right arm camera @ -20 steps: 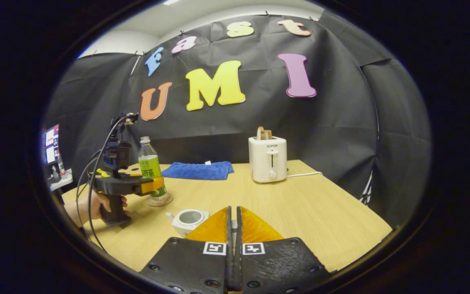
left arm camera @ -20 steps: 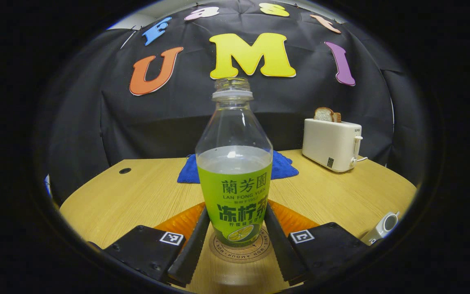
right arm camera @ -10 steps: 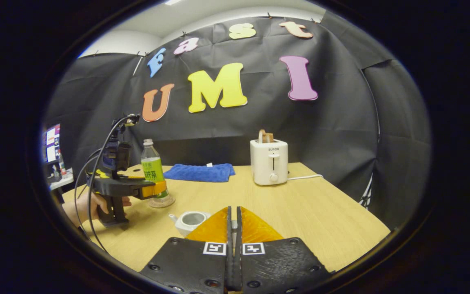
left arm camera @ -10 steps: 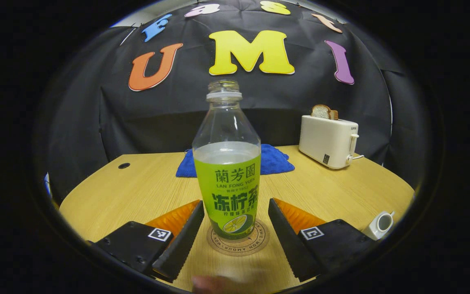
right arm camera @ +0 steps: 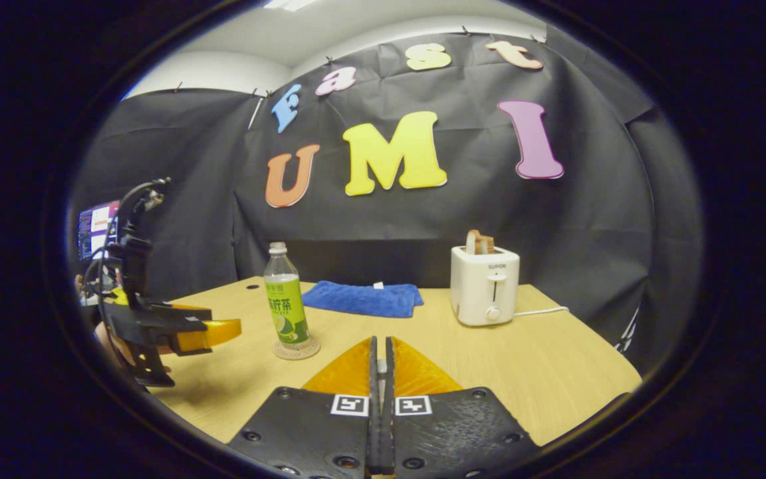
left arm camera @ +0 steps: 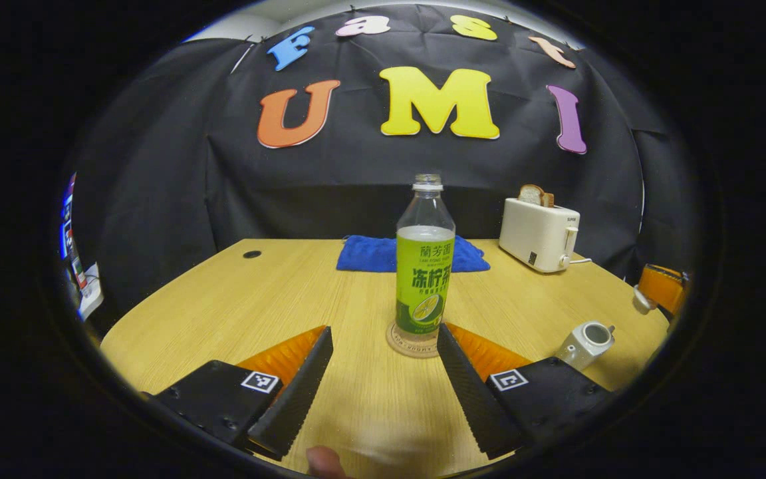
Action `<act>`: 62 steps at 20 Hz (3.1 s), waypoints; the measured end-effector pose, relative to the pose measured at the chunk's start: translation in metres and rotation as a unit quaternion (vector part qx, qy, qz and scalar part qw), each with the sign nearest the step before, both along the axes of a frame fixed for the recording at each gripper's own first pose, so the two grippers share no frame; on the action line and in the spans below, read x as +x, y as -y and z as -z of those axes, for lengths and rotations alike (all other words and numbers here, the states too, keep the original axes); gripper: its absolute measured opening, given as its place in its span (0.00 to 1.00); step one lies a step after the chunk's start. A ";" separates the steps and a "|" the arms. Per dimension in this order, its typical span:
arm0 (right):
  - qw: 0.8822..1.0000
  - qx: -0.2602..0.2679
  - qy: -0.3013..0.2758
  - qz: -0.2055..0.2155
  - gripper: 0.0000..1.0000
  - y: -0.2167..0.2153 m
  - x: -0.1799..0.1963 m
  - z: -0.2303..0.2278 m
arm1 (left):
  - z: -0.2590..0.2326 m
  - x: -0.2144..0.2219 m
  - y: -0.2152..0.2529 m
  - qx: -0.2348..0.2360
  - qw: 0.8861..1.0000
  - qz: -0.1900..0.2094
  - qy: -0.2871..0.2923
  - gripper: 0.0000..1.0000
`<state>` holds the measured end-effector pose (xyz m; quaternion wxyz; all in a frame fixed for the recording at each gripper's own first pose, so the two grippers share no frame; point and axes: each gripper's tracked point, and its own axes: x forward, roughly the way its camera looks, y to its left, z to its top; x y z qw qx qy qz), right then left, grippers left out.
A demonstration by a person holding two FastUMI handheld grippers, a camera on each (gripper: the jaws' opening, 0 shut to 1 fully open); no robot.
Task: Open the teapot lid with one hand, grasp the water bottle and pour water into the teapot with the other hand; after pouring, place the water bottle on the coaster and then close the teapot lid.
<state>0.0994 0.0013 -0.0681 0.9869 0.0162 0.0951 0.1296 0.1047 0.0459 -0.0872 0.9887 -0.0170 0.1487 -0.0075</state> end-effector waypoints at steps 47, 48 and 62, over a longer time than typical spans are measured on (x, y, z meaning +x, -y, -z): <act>0.988 -0.010 0.106 0.109 0.97 0.035 -0.109 -0.091 | -0.117 -0.129 0.061 0.006 0.984 0.007 0.178 0.98; 0.989 -0.006 0.104 0.107 0.97 0.032 -0.114 -0.089 | -0.115 -0.133 0.062 0.006 0.984 0.008 0.178 0.98; 0.987 0.000 0.110 0.118 0.97 0.022 -0.140 -0.088 | -0.122 -0.149 0.047 0.013 0.981 -0.008 0.194 0.98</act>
